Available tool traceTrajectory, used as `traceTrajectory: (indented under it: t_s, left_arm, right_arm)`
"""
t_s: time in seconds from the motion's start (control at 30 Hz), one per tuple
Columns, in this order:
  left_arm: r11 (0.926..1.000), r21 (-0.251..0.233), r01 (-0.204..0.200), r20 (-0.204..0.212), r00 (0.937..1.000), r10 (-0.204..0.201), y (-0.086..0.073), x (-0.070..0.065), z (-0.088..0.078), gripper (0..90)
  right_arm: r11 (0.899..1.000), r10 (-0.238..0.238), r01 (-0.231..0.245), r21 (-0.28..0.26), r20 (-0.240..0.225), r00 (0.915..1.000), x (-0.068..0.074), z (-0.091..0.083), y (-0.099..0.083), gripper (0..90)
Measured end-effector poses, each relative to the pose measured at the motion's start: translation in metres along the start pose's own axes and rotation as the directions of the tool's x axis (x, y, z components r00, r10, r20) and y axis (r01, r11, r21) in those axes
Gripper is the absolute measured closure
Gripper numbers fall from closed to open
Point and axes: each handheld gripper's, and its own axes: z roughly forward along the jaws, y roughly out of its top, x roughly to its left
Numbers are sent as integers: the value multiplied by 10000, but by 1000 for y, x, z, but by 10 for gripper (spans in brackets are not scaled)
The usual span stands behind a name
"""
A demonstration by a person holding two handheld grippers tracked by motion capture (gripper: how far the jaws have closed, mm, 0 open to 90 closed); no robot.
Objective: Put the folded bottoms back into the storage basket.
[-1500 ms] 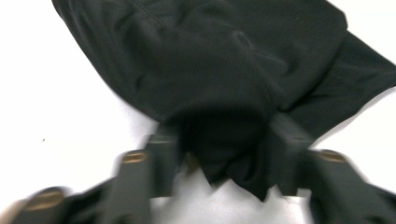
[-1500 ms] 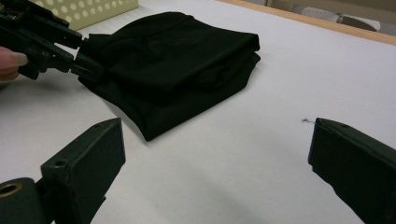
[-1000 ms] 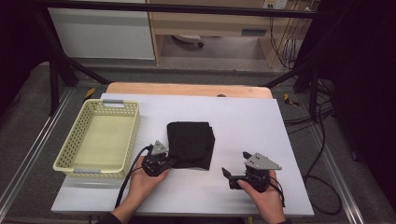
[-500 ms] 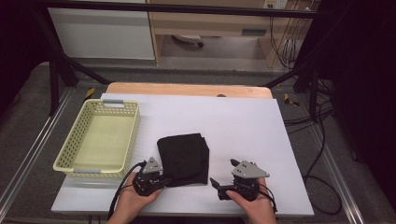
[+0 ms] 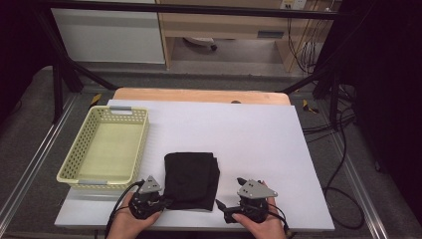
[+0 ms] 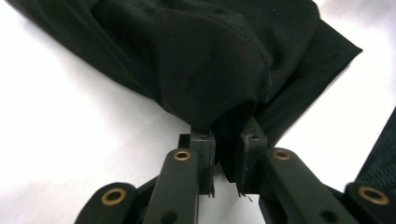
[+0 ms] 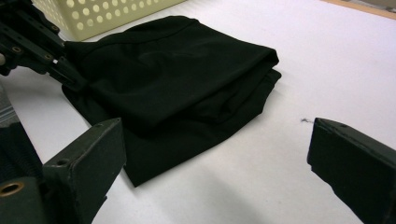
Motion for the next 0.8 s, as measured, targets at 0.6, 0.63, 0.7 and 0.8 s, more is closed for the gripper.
traceTrajectory:
  t_s: [0.6, 0.63, 0.7, 0.8]
  left_arm:
    - [9971, -744, 143, -431, 9989, -176, -10, -9, -26, 450]
    - [9971, -744, 143, -431, 9989, -176, -10, -9, -26, 408]
    - [9928, -1197, 113, -713, 9973, -200, -9, -17, -29, 306]
    - [9891, -1466, 156, -775, 9966, -272, -7, -21, -30, 207]
  right_arm:
    - [9890, -149, 287, 1454, -953, 9953, 20, 26, -11, 84]
    - [9890, -149, 287, 1454, -953, 9953, 20, 26, -11, 84]
    - [9829, -255, 455, 1787, -1132, 9932, 24, 30, -15, 85]
    - [9790, -284, 551, 1962, -1368, 9902, 27, 35, -17, 96]
